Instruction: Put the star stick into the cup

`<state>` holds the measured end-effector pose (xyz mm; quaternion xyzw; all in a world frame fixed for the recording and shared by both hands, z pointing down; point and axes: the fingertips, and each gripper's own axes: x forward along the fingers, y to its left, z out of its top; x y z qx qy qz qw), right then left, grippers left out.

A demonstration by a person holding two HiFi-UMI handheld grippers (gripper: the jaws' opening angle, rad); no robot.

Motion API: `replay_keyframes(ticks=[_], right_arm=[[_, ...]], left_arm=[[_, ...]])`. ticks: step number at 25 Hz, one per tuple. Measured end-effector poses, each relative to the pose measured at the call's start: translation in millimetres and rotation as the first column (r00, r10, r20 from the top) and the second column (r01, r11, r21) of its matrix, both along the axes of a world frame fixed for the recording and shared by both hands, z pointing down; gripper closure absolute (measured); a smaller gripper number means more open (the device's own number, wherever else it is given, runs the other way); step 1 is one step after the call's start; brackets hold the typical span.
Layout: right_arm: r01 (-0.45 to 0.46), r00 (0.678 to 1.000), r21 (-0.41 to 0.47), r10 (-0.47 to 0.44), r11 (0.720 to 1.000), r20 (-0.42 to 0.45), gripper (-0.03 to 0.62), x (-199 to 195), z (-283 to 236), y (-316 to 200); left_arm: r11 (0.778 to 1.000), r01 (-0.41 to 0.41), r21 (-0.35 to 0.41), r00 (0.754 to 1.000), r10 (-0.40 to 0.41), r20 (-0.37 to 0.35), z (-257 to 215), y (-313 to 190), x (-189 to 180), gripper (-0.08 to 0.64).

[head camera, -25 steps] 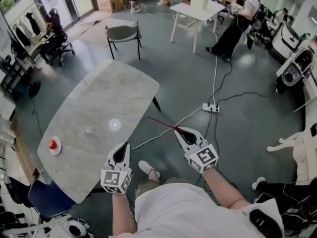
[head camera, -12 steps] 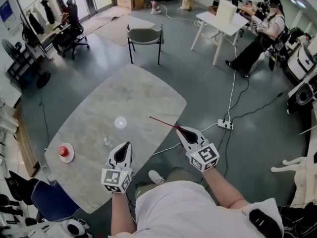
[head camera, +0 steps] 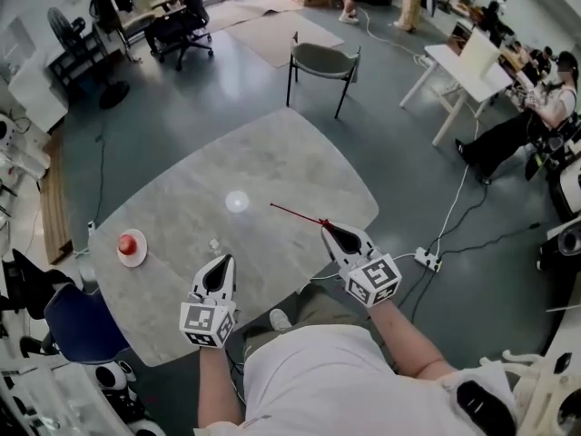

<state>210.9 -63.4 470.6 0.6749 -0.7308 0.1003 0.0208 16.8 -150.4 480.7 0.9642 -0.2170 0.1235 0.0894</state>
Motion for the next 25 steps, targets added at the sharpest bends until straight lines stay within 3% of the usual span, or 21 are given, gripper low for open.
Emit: replay_keyframes(ticks=[5, 10, 16, 25], right_arm=[[0.156, 0.988, -0.024, -0.156, 0.987, 0.01, 0.566, 2.3, 7.8, -55.0], [0.316, 0.949, -0.044, -0.315, 0.948, 0.023, 0.566, -0.9, 13.3, -108.2], [0.473, 0.881, -0.053, -0.47, 0.879, 0.059, 0.566, -20.1, 24.3, -136.0], [0.639, 0.769, -0.064, -0.633, 0.767, 0.092, 0.566, -64.3, 38.7, -166.6]], left_arm=[[0.988, 0.151, -0.016, 0.988, -0.15, 0.017, 3.5, -28.2, -7.7, 0.558], [0.954, 0.296, -0.04, 0.955, -0.295, 0.039, 8.9, -42.6, -17.9, 0.558], [0.878, 0.472, -0.076, 0.881, -0.467, 0.078, 20.3, -23.4, -43.4, 0.558], [0.753, 0.651, -0.097, 0.758, -0.64, 0.125, 34.0, 2.2, -82.0, 0.558]])
